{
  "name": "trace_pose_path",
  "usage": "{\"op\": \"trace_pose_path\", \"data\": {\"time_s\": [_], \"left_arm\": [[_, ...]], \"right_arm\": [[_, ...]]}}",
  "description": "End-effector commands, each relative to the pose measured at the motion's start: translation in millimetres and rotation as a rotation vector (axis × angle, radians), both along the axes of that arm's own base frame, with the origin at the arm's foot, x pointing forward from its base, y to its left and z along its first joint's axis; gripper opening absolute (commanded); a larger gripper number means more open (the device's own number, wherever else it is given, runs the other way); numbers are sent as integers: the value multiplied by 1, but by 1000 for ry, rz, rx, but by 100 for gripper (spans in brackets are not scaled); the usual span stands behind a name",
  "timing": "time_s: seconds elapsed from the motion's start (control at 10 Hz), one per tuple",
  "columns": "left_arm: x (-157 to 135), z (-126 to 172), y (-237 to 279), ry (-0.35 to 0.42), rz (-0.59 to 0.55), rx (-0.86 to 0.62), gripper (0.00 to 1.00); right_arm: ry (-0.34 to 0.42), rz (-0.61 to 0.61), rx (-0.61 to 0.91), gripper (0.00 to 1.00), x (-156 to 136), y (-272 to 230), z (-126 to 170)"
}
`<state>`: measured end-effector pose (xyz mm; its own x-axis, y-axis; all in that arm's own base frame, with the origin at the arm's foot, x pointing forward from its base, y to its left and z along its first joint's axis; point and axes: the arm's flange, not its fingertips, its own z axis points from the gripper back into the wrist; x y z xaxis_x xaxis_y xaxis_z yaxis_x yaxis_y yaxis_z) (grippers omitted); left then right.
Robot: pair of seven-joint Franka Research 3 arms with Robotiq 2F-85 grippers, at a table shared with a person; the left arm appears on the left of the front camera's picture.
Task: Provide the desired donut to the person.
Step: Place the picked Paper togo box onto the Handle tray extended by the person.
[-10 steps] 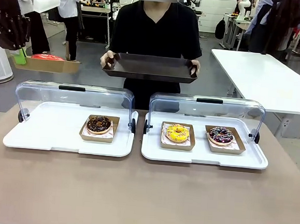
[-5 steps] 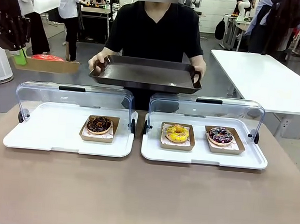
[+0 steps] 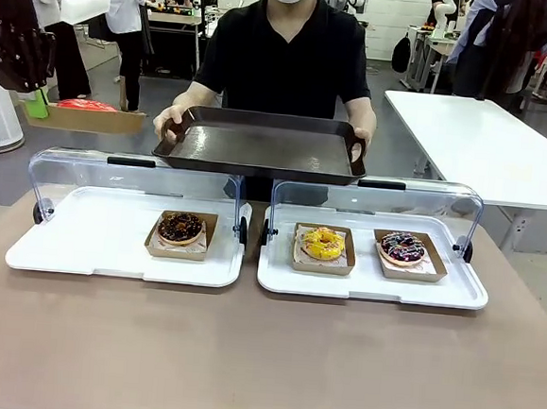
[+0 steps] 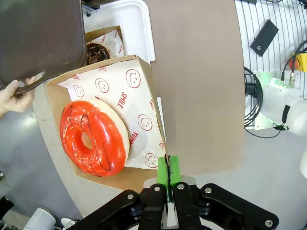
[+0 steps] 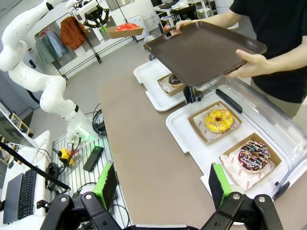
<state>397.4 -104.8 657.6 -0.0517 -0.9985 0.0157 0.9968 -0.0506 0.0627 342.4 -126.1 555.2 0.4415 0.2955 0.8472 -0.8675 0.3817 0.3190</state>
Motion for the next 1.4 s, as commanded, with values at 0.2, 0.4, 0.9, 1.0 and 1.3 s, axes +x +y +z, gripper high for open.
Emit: {"op": "trace_pose_path", "data": {"time_s": [0.2, 0.4, 0.9, 1.0, 1.3], "left_arm": [[-11, 18, -15, -84, -62, 32, 1], [-27, 43, -48, -162, -119, 73, 1], [55, 49, -110, -184, -171, 105, 1], [81, 42, -115, -171, -180, 102, 1], [120, 3, -118, -141, -139, 3, 1]], "right_arm": [[-9, 4, 19, 100, 1, 0, 1], [-9, 4, 19, 100, 1, 0, 1], [-9, 4, 19, 100, 1, 0, 1], [-9, 4, 19, 100, 1, 0, 1], [-9, 4, 19, 100, 1, 0, 1]]}}
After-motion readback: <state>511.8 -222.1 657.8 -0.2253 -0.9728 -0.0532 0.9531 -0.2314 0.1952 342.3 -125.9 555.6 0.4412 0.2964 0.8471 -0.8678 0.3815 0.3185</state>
